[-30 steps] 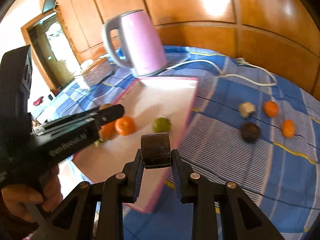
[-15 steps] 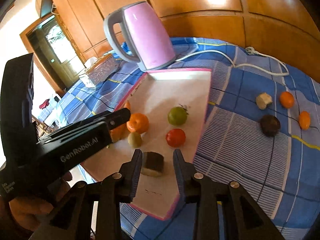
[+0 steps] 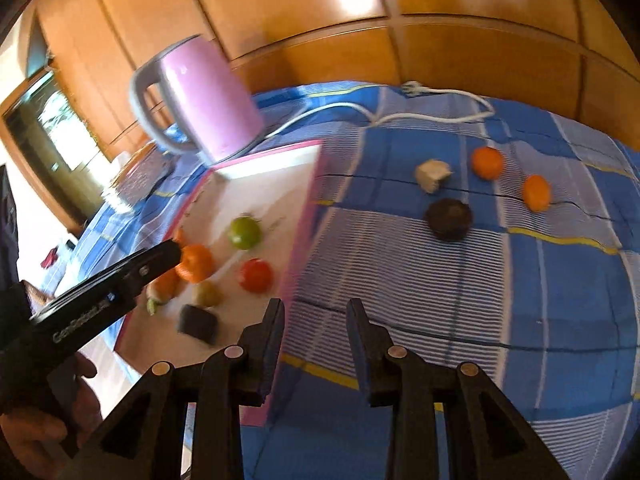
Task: Organize fruits
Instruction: 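Withdraw both tools from the tray toward the remaining produce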
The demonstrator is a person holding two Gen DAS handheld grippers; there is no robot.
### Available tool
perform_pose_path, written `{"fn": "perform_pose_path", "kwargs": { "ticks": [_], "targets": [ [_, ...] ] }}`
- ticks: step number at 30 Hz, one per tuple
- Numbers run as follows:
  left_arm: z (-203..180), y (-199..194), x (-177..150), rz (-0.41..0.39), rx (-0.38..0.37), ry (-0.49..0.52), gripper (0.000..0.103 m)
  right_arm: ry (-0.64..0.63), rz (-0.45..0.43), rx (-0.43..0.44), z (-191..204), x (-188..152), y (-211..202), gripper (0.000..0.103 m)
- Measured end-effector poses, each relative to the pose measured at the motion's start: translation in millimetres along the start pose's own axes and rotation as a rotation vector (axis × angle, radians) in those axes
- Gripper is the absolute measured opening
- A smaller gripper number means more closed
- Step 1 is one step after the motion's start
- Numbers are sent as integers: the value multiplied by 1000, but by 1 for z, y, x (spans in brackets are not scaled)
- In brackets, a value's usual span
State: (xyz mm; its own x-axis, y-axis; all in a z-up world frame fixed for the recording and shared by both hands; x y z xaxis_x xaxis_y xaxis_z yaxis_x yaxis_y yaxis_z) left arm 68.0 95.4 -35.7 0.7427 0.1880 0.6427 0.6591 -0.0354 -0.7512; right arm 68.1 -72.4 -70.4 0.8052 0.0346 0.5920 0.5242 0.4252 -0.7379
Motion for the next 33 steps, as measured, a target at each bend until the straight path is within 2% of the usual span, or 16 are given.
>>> {"fn": "perform_pose_path", "kwargs": {
  "ticks": [3, 8, 24, 33],
  "targets": [
    [-4, 2, 0, 4, 8, 16, 49, 44, -11, -25, -18, 0, -4, 32],
    [-5, 6, -1, 17, 13, 5, 50, 92, -13, -49, -37, -3, -6, 32],
    [-85, 7, 2, 9, -149, 182, 49, 194, -38, -139, -87, -4, -16, 32],
    [-123, 28, 0, 62, -207, 222, 46, 216, -83, -210, -117, 10, -30, 32]
  ]
}}
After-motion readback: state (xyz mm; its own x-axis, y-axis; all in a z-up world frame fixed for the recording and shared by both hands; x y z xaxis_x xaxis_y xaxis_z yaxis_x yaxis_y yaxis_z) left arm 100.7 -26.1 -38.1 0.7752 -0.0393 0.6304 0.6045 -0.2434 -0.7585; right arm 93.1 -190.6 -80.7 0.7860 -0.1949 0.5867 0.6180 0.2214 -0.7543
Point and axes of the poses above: each gripper's, at about its wrist camera, not at the fingertips, and y roughly the way its jaws point, z to its left, x to its top, the point moved 5 cm from there along y, roughly the way its jaws point, and after that the axes turned 3 degrees about z, right-handed, at the moved point
